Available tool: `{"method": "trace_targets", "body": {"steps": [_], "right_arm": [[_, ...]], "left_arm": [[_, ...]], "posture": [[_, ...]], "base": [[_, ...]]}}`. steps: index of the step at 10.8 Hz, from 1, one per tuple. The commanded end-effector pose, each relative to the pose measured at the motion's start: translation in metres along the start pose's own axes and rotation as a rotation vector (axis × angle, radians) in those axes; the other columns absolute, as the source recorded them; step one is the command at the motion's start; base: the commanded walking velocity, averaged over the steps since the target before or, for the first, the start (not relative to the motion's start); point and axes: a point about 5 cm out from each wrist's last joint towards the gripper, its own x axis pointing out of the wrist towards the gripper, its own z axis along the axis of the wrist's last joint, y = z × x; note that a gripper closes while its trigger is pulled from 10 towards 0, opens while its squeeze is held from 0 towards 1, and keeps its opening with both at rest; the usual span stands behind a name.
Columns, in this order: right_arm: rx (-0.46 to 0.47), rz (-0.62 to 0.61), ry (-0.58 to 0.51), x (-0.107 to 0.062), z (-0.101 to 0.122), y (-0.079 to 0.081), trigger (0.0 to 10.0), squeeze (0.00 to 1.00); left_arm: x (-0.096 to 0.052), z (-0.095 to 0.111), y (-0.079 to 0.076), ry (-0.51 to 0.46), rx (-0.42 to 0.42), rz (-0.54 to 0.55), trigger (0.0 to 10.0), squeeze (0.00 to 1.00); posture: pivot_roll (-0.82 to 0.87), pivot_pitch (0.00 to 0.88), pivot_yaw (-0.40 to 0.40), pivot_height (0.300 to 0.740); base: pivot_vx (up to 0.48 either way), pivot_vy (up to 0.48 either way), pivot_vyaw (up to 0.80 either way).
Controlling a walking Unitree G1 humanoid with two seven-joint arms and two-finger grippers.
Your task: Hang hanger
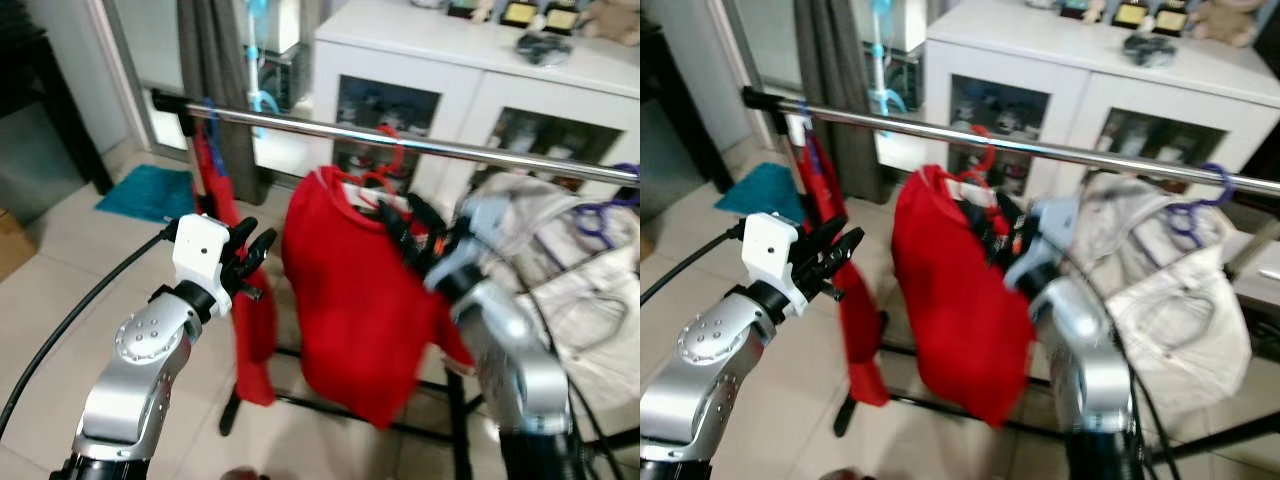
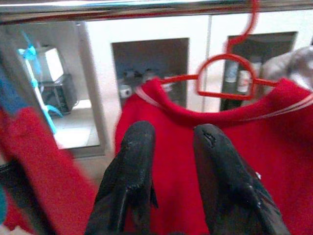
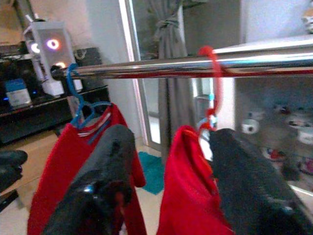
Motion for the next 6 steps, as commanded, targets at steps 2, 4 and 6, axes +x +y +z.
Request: {"method": "trace_targets", "body": {"steps": [2, 4, 6], "right_arm": [[-0.031, -0.048, 0.023, -0.011, 0.001, -0.001, 10.0, 1.0], [-0.052, -0.068, 0.056, -0.017, -0.002, -0.002, 10.0, 1.0], [-0.071, -0.081, 0.073, -0.017, -0.003, -0.003, 10.0, 1.0]], "left_arm": [[0.001, -0.005, -0.009, 0.008, 0.005, -0.032, 10.0, 0.0], [0.002, -0.006, -0.01, 0.01, 0.007, -0.039, 10.0, 0.0], [0.002, -0.008, -0.012, 0.011, 0.014, -0.048, 10.0, 0.0]], "posture": [[0.04, 0.0, -0.013, 0.74], [0.03, 0.0, -0.016, 0.74], [0.03, 0.0, -0.016, 0.74]], "base": [[0.0, -0.386, 0.0], [0.0, -0.36, 0.0], [0.0, -0.324, 0.0]]}}
